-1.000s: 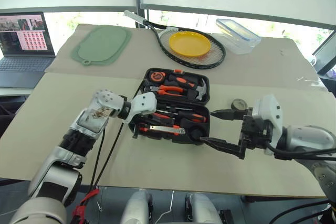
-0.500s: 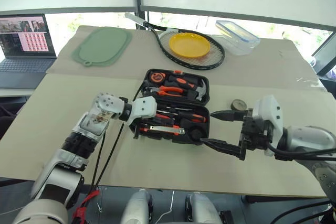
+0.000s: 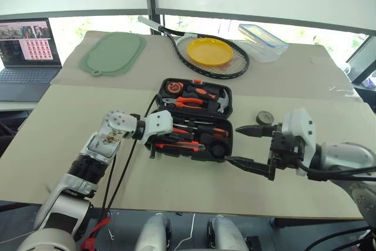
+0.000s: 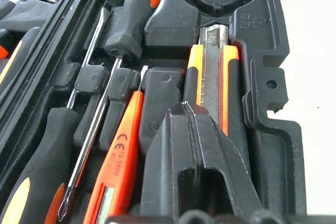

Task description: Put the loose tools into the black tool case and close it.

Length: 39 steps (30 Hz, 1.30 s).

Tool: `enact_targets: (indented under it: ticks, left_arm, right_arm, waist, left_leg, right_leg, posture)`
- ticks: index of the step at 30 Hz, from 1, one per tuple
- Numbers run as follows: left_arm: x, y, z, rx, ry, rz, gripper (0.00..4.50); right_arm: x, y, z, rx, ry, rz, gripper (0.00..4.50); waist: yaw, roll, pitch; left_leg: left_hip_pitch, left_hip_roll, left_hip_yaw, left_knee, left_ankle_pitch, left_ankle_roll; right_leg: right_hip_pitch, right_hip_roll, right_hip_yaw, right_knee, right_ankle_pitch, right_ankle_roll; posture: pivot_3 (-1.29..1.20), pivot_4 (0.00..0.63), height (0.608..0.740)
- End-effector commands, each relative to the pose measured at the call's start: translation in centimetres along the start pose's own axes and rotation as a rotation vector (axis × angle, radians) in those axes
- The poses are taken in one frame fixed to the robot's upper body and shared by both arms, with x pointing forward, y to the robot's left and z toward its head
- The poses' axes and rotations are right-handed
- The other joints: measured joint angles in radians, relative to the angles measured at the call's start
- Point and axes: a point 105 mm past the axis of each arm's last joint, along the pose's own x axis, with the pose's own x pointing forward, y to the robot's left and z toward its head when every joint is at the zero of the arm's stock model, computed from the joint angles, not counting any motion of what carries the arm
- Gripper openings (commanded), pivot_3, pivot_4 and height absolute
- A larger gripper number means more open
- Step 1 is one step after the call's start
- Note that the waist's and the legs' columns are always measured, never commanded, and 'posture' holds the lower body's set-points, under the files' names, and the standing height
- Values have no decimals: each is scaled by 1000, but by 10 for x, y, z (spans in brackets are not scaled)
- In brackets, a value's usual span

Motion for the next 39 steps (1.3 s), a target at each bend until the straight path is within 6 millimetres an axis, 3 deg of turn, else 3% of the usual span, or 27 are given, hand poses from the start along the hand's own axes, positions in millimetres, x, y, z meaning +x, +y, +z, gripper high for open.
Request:
enact_targets:
  ticks: [1,3,4,5,7,8,15,17,20,25,30,37,39]
  left_arm:
    - [-23,12,25,-79,-117,86,26]
    - [-45,15,46,-119,-194,116,26]
    - [-55,13,54,-138,-217,117,522]
    - [-66,10,63,-155,-248,108,672]
    - [-86,-5,82,-212,-303,54,1534]
    - [-93,-10,88,-230,-316,40,1758]
    - [-105,-34,100,-241,-283,6,4198]
    - [-106,-40,103,-237,-279,-3,4430]
    - [-106,-42,107,-230,-277,1,4430]
    - [-102,-48,112,-217,-272,0,4430]
    - [-96,-47,107,-192,-224,23,4430]
    - [-98,-43,107,-185,-217,50,4430]
    - [-99,-42,107,-181,-210,58,4500]
  right_arm:
    - [-7,-7,5,-32,-9,-48,4500]
    - [-18,-17,-2,-8,28,-121,4500]
    - [-26,-22,-6,8,49,-160,4500]
    - [-37,-28,-11,24,71,-205,4500]
    - [-69,-39,-27,82,132,-300,4500]
    - [-83,-44,-33,107,158,-339,4500]
    - [-136,-67,-48,133,279,-447,4500]
    - [-139,-75,-48,120,297,-441,4500]
    - [-133,-89,-48,109,303,-424,4500]
    - [-79,-126,-59,39,336,-332,4500]
    - [-41,-162,-72,4,404,-346,4500]
    - [-17,-178,-94,-2,452,-362,4500]
    - [-14,-178,-97,0,456,-358,3984]
  waist:
    - [-1,0,0]
    - [-1,-1,0]
    - [0,-1,1]
    - [0,-1,1]
    - [2,-1,1]
    - [3,-1,1]
    - [0,0,1]
    - [-3,0,1]
    - [-9,0,1]
    - [-23,0,2]
    - [-21,2,4]
    - [-11,2,4]
    - [-12,3,4]
  left_leg:
    - [0,0,0,0,0,0]
    - [-2,0,0,0,0,0]
    - [-6,1,0,0,0,0]
    - [-10,1,0,1,0,0]
    - [-11,0,0,1,0,0]
    - [-12,-1,0,0,0,0]
    - [-6,-2,1,0,-1,1]
    - [-6,-2,1,0,-1,1]
    - [-5,-2,2,0,-1,1]
    - [-5,-2,3,-1,1,-1]
    - [-7,-3,3,-5,2,-3]
    - [-8,-3,4,-7,3,-4]
    - [-8,-3,4,-7,3,-4]
  right_leg:
    - [0,0,0,0,0,0]
    - [-2,0,0,0,0,0]
    - [-6,0,0,1,0,0]
    - [-11,0,0,2,0,0]
    - [-12,-1,0,2,0,0]
    - [-11,-1,0,1,0,1]
    - [-6,-2,1,0,-1,3]
    - [-6,-1,1,0,-1,2]
    - [-7,0,3,0,-1,2]
    - [-8,2,5,-1,0,0]
    - [-12,2,5,-1,0,0]
    - [-13,2,5,-2,0,0]
    - [-13,2,5,-2,0,0]
  posture:
    - [0,150,738]
    - [0,150,738]
    - [0,150,738]
    - [0,150,738]
    - [0,150,738]
    - [0,150,738]
    - [0,150,738]
    - [0,150,738]
    - [0,150,738]
    - [0,150,738]
    - [0,150,738]
    - [0,150,738]
    - [0,150,738]
